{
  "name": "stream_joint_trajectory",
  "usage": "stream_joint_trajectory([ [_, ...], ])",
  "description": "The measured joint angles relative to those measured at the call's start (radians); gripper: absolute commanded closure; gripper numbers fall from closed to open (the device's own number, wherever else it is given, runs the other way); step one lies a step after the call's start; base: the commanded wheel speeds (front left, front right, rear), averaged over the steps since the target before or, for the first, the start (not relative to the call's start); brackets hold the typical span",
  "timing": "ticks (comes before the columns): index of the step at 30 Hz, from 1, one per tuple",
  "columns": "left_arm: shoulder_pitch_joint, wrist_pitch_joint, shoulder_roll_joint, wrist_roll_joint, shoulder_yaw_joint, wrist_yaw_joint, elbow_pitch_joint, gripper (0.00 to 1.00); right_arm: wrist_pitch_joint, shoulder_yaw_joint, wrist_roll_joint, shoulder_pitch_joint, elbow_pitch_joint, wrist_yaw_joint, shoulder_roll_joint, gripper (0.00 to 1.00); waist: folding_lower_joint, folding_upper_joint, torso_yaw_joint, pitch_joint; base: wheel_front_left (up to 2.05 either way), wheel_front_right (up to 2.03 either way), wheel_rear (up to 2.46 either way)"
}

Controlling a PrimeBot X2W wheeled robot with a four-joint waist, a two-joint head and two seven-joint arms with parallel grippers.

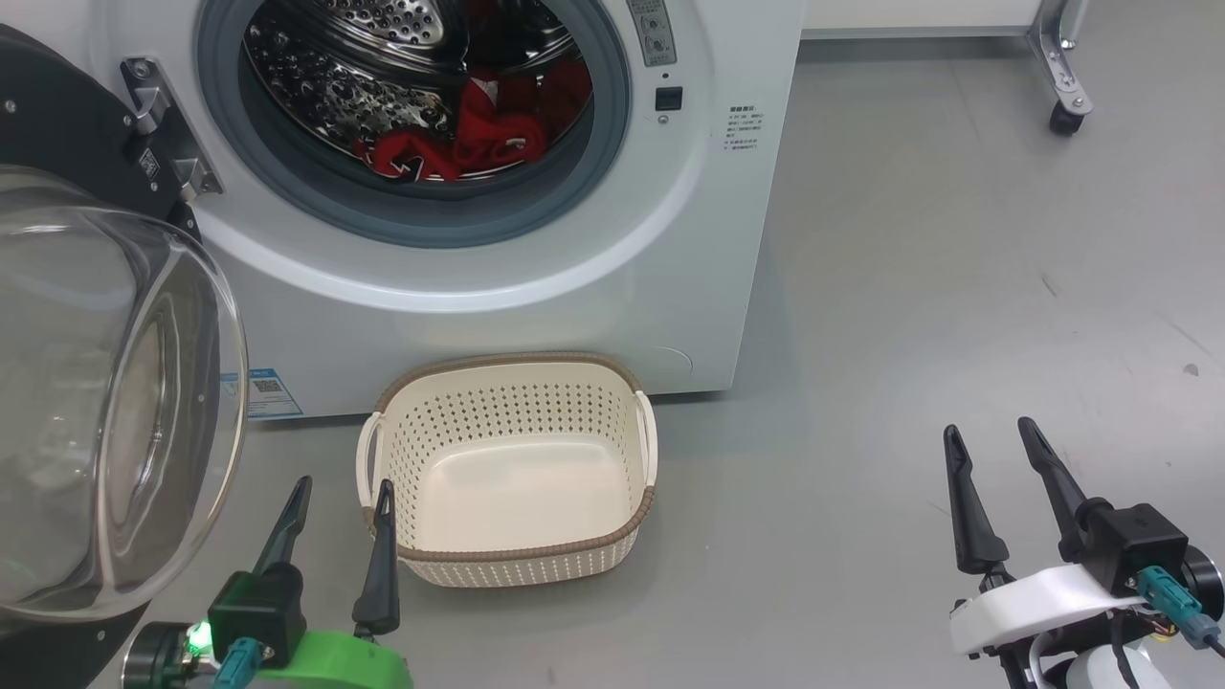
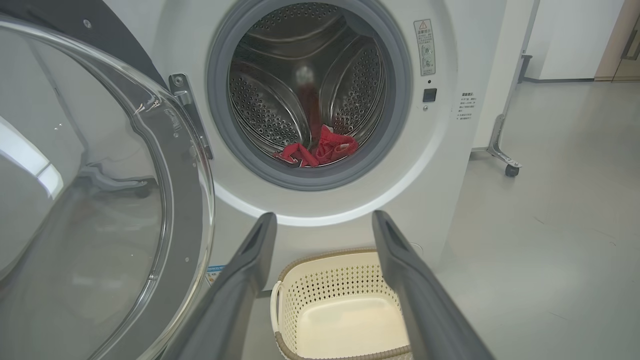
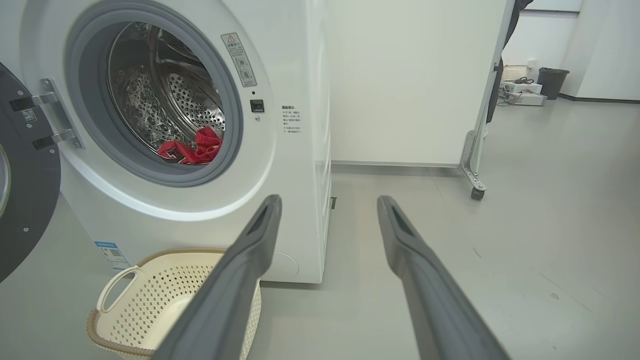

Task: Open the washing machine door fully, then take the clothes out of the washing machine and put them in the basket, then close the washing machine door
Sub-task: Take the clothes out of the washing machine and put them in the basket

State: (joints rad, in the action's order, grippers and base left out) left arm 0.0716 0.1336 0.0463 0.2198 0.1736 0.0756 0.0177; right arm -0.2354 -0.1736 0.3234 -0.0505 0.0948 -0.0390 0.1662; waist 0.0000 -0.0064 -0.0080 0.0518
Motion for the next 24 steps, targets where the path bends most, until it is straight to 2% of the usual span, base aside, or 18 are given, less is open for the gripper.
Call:
stream_joint_trajectory([
  [12, 0.000, 0.004, 0.000, 0.000, 0.009, 0.000, -0.012, 0.00, 0.000, 0.002, 0.000, 0.000, -0.011, 0.000, 0.000, 0.00, 0.0000, 0.0000, 0.000, 0.012, 0.26, -0.26, 0.00],
  [24, 0.000, 0.004, 0.000, 0.000, 0.019, 0.003, -0.017, 0.00, -0.001, 0.003, 0.000, 0.000, -0.014, 0.000, 0.000, 0.00, 0.0000, 0.0000, -0.002, 0.025, 0.75, -0.75, 0.00],
])
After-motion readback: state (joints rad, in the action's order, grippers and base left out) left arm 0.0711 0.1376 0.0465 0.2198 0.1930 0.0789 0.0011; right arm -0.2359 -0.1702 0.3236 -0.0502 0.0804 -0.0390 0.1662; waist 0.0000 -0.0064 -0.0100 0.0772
